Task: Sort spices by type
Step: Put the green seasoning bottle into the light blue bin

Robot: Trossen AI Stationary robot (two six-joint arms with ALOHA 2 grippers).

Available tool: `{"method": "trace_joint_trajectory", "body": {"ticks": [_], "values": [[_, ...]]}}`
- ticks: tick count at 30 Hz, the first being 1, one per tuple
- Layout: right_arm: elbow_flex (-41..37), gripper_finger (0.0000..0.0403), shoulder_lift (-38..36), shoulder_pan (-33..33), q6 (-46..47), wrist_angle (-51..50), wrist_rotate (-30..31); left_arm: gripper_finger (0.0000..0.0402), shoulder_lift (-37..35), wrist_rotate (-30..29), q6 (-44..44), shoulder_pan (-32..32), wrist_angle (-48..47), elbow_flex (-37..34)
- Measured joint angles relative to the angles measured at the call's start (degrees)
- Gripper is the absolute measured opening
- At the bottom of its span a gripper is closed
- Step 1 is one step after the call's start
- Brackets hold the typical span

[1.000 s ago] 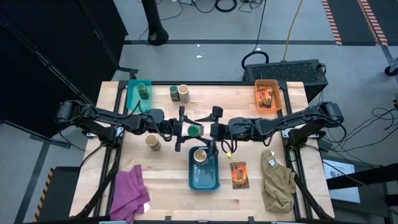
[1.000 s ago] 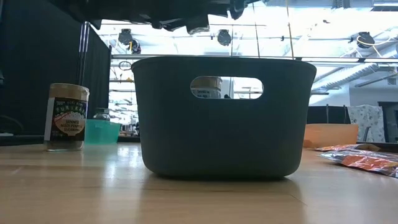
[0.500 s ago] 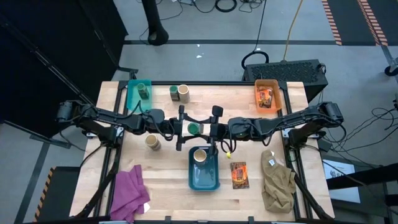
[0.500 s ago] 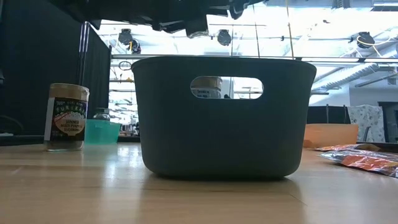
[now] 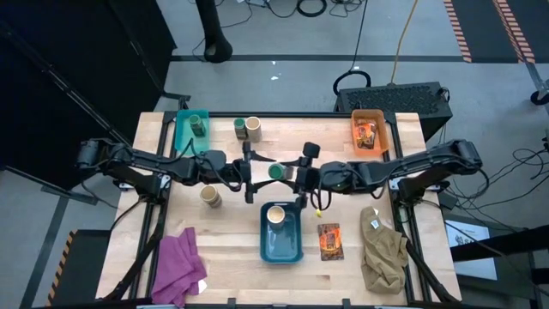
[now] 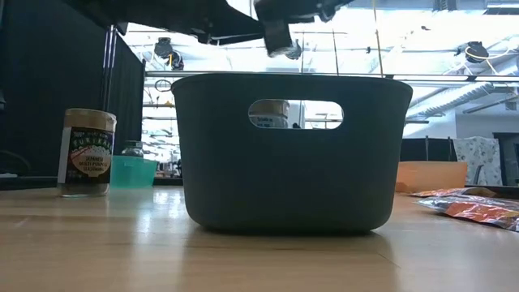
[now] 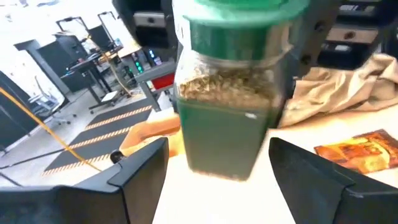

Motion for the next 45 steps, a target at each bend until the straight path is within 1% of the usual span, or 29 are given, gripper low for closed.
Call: {"method": "trace_joint_trajectory", "body": {"ticks": [4,6,8,11,13,20,24,28,33,36,38,40,41,45], "values": [[0.0,0.0163,-0.8,1.3,3.1,-5.8,3.0,0.0283,-0.1,-0.1,0.0,0.0,1.1,0.0],[0.0,0.0163,-0.8,1.8,4.4,-7.2,4.3,0.0283,-0.1,0.1,-0.6,0.0,2.4,0.0],[0.0,0.0163,-0.5,2.0,5.3,-7.5,4.9,0.0283,-0.1,1.9,-2.3,0.0,4.6,0.0],[0.0,0.0163,-0.3,2.0,5.9,-8.2,4.7,0.0283,-0.1,6.6,-3.1,-0.2,6.8,0.0],[0.0,0.0163,-0.3,2.0,5.8,-8.1,4.7,0.0283,-0.1,7.4,-3.1,-0.5,8.1,0.0],[0.0,0.0163,-0.2,2.0,4.9,-7.5,4.6,0.0283,1.3,7.6,-4.6,-0.8,13.2,0.3],[0.0,0.0163,-0.1,1.9,4.1,-7.4,4.5,0.0283,3.8,7.3,-5.3,-0.8,12.7,1.6],[0.0,0.0163,-0.1,1.9,4.0,-7.6,4.5,0.0283,6.8,4.5,-5.5,-0.7,12.7,3.6],[0.0,0.0163,-0.1,1.9,3.7,-7.8,4.5,0.0282,9.0,4.3,-3.9,-1.1,12.8,4.9],[0.0,0.0163,-0.1,1.9,3.7,-7.9,4.5,0.0268,9.4,4.3,-2.6,-1.5,12.9,5.0],[0.0,0.0163,-0.1,2.0,3.7,-7.9,4.4,0.0244,9.4,4.1,-2.3,-1.8,13.5,5.0],[0.0,0.0163,-0.1,2.0,3.5,-7.9,4.2,0.0211,9.4,3.9,-1.6,-2.1,14.2,5.0],[0.0,0.0163,-0.1,2.0,3.5,-7.9,4.2,0.0204,9.4,3.7,-1.5,-2.2,14.5,5.0],[0.1,0.0163,-0.1,2.0,3.5,-7.9,4.2,0.0204,9.4,3.2,-1.4,-2.2,14.4,5.0]]}}
